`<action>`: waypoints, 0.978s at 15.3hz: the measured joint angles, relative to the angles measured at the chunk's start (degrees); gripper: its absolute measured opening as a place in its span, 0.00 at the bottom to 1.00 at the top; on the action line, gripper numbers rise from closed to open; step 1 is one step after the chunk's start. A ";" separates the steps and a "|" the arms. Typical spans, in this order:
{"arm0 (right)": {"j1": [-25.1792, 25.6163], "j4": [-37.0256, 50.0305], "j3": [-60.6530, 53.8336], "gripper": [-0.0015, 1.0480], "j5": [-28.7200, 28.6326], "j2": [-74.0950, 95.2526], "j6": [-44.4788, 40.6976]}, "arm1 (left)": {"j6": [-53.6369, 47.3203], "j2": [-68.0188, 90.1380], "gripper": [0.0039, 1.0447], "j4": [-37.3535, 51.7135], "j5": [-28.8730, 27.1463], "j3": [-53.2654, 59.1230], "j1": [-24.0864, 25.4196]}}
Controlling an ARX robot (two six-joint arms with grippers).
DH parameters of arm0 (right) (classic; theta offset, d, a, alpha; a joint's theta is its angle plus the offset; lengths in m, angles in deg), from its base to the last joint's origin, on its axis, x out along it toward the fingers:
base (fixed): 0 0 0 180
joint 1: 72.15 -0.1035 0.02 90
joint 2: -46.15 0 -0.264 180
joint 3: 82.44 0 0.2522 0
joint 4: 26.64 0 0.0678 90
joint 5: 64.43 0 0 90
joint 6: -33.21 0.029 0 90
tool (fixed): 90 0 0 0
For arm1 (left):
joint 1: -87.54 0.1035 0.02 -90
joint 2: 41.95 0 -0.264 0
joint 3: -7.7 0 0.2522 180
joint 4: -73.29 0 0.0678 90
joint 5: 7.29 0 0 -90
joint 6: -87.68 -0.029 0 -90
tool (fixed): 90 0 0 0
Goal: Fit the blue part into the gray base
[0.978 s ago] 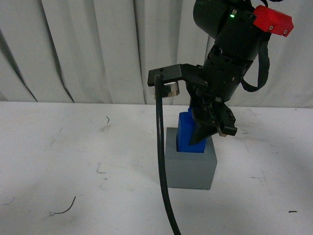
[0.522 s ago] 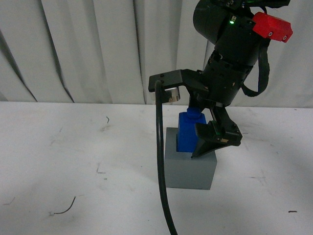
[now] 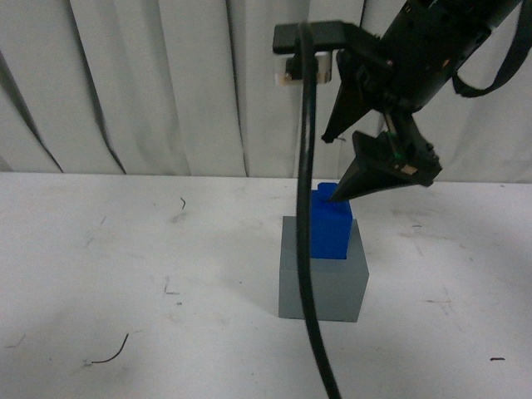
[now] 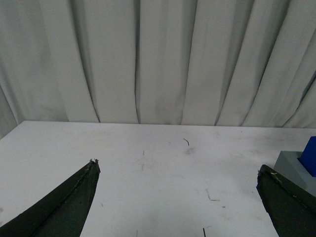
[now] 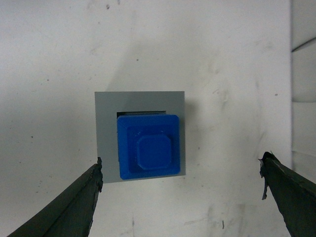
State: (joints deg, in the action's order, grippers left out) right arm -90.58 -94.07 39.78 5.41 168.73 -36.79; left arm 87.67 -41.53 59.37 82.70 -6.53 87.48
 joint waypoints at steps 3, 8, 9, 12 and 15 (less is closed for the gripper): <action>2.38 11.74 -8.94 0.94 -5.05 -9.25 1.38 | 0.02 0.00 0.94 0.00 0.00 0.00 0.00; 7.13 55.84 -36.70 0.94 0.85 -26.82 19.45 | 0.00 0.00 0.94 0.00 0.00 0.00 0.00; 9.35 64.87 -42.40 0.94 4.28 -28.46 23.69 | 0.02 0.00 0.94 0.00 0.00 0.00 0.00; 14.97 83.25 -53.94 0.94 13.33 -34.40 39.04 | 0.02 0.00 0.94 0.00 0.00 0.00 0.00; 20.55 83.45 -58.71 0.94 15.74 -38.80 54.16 | 0.02 0.00 0.94 0.00 0.00 0.00 0.00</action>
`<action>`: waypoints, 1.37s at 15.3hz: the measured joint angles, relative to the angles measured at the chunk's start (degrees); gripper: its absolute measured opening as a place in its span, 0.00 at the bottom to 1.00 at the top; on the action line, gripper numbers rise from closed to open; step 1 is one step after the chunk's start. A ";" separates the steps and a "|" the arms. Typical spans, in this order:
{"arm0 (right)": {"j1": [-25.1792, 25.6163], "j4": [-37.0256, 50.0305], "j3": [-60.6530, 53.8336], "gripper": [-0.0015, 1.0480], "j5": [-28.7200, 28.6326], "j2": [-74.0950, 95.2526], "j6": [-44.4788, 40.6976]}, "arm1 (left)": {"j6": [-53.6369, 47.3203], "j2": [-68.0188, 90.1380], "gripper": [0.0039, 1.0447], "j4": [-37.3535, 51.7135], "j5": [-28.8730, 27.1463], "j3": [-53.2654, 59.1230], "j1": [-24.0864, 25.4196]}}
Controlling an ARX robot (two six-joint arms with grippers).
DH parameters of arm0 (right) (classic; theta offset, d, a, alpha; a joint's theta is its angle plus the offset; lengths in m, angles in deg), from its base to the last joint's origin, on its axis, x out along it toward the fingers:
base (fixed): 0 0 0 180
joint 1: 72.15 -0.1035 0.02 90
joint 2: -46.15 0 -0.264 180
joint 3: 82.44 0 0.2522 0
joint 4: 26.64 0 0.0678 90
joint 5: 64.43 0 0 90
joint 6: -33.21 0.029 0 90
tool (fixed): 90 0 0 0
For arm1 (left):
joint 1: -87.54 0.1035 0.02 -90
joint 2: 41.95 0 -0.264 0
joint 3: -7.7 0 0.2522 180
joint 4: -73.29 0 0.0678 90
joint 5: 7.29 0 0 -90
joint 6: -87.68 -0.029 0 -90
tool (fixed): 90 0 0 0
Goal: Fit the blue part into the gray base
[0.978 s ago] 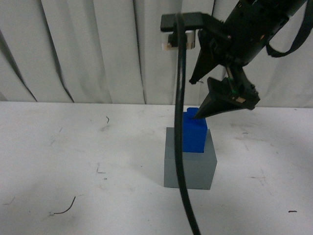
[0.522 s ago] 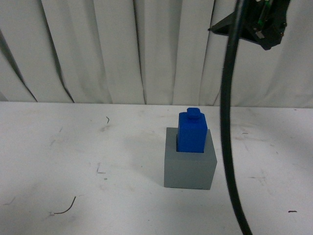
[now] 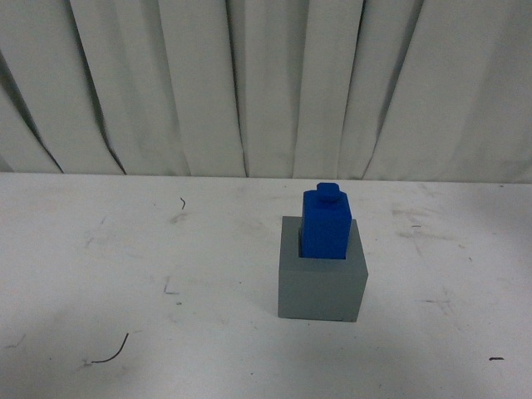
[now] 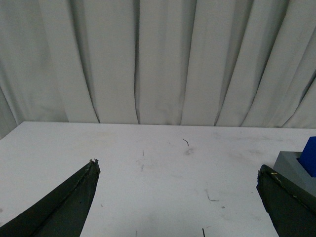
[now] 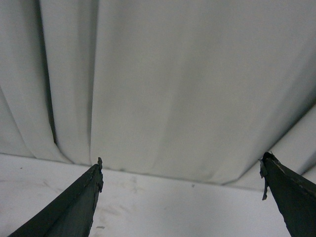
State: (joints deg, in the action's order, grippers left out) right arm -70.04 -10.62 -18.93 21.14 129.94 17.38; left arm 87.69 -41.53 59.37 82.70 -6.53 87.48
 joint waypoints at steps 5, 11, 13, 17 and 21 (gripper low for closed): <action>1.64 -4.61 -2.75 0.94 -3.15 0.63 12.28 | 0.00 0.00 0.94 0.00 0.00 0.00 0.00; 0.83 14.25 -13.94 0.70 1.46 -1.44 14.62 | 0.00 0.00 0.94 0.00 -0.02 0.00 0.00; 0.31 15.76 -17.57 0.62 1.95 -4.04 14.78 | -0.02 0.00 0.94 0.00 0.00 0.00 0.00; -2.10 6.62 -29.83 0.18 4.26 -24.28 14.97 | 0.00 0.00 0.94 0.00 -0.02 0.00 0.00; -2.10 -4.98 -43.54 0.02 4.33 -52.89 15.19 | -0.02 0.00 0.94 0.00 0.00 0.00 0.00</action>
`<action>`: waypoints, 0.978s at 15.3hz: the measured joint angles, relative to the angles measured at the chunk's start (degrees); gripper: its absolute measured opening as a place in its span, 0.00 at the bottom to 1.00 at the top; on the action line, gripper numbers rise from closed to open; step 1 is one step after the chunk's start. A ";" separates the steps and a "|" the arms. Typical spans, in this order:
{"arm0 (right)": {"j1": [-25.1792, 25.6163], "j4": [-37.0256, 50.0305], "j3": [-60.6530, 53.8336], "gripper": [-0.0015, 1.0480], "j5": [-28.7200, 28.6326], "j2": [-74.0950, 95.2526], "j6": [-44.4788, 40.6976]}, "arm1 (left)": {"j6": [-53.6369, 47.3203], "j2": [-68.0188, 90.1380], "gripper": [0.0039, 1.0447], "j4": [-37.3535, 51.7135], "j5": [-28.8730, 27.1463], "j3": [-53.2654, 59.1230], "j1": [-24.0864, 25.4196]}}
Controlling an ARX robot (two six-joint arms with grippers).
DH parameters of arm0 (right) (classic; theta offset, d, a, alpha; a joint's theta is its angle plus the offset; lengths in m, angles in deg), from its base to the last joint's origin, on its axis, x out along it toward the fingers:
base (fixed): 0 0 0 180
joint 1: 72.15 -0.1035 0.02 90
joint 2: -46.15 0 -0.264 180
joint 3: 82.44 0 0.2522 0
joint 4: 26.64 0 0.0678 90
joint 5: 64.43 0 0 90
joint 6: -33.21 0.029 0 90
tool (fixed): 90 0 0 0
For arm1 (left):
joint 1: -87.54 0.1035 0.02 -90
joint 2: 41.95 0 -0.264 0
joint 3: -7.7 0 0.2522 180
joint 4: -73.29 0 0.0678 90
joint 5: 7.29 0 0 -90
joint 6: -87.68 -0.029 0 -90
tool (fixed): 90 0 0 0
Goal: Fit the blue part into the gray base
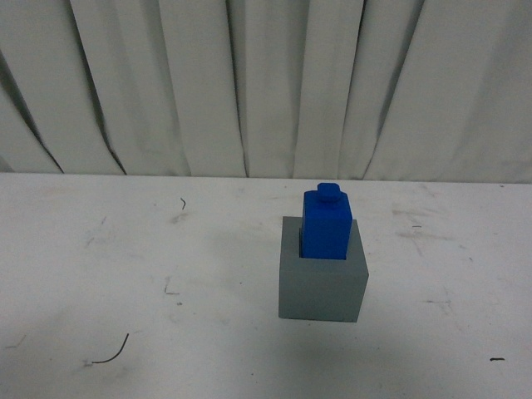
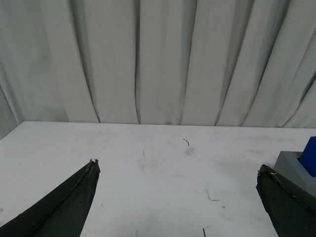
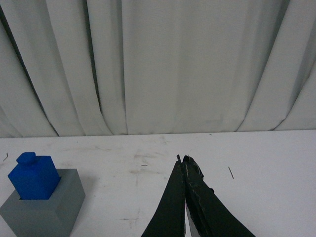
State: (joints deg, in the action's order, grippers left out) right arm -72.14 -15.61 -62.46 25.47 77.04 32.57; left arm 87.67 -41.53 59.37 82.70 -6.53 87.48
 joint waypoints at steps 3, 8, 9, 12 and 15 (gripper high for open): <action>0.00 -3.41 -2.64 0.02 0.00 -5.40 0.02 | 0.02 0.00 0.94 0.00 0.00 0.00 0.00; 0.00 -7.41 -4.09 0.02 0.00 -11.34 0.02 | 0.02 0.00 0.94 0.00 0.00 0.00 0.00; 0.00 -6.73 -5.46 0.02 0.02 -12.35 0.04 | 0.00 0.00 0.94 0.00 0.00 0.00 0.00; 0.00 -10.29 -5.46 0.02 0.04 -16.55 0.04 | 0.00 0.00 0.94 0.00 0.00 0.00 0.00; 0.00 -13.16 -5.46 0.02 0.04 -19.37 0.04 | 0.00 0.00 0.94 0.00 0.00 0.00 0.00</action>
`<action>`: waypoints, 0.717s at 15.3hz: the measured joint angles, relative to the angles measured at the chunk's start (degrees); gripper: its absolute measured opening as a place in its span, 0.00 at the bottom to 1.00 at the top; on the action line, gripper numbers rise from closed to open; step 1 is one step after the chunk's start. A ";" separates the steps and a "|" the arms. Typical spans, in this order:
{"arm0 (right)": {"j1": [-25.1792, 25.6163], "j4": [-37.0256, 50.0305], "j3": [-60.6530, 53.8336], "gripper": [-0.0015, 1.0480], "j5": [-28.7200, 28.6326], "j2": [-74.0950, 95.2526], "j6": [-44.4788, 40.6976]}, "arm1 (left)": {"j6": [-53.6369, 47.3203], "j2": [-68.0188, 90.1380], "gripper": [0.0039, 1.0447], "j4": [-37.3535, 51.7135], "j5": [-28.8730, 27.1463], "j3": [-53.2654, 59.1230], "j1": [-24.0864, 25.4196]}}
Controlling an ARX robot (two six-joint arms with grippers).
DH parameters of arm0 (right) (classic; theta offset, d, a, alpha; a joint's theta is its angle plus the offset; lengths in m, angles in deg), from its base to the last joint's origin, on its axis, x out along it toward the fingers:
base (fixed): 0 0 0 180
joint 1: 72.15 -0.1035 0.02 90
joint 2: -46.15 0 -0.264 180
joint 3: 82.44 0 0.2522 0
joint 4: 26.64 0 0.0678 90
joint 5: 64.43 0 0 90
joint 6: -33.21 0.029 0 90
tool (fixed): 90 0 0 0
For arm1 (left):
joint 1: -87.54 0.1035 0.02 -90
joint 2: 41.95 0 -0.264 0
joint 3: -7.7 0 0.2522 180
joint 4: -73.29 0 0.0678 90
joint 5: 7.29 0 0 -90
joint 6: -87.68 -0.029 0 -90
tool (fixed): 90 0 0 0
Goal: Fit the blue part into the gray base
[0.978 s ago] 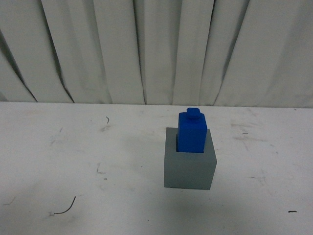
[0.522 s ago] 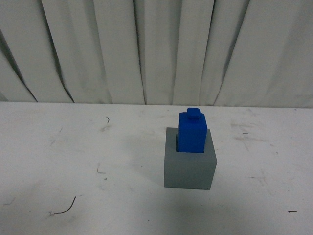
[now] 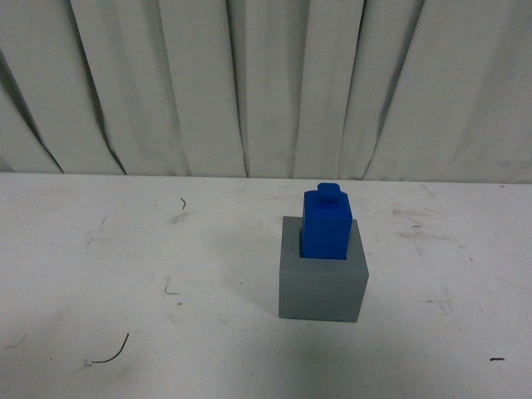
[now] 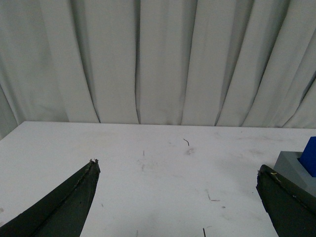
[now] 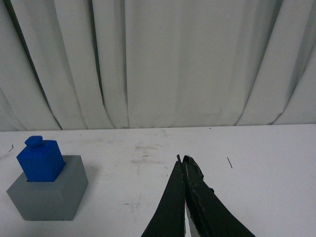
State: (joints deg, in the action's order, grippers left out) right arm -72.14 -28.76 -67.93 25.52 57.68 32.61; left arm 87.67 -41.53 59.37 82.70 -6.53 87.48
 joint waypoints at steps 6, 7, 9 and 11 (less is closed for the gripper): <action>0.00 -12.46 0.04 0.02 0.09 -11.34 0.02 | 0.02 0.00 0.94 0.04 -0.02 0.00 0.00; 0.00 -11.76 0.04 0.02 0.07 -11.34 0.02 | 0.00 0.00 0.94 -0.02 0.02 0.00 0.00; 0.00 -11.89 0.04 0.02 0.07 -11.30 0.02 | 0.02 0.00 0.94 0.02 0.00 0.00 0.00; 0.00 -11.85 0.04 0.02 0.07 -11.30 0.02 | 0.00 0.00 0.94 0.00 0.00 0.00 0.00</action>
State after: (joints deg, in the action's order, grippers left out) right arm -72.14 -40.61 -67.89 25.58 46.38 32.63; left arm 87.67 -41.53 59.37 82.70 -6.53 87.48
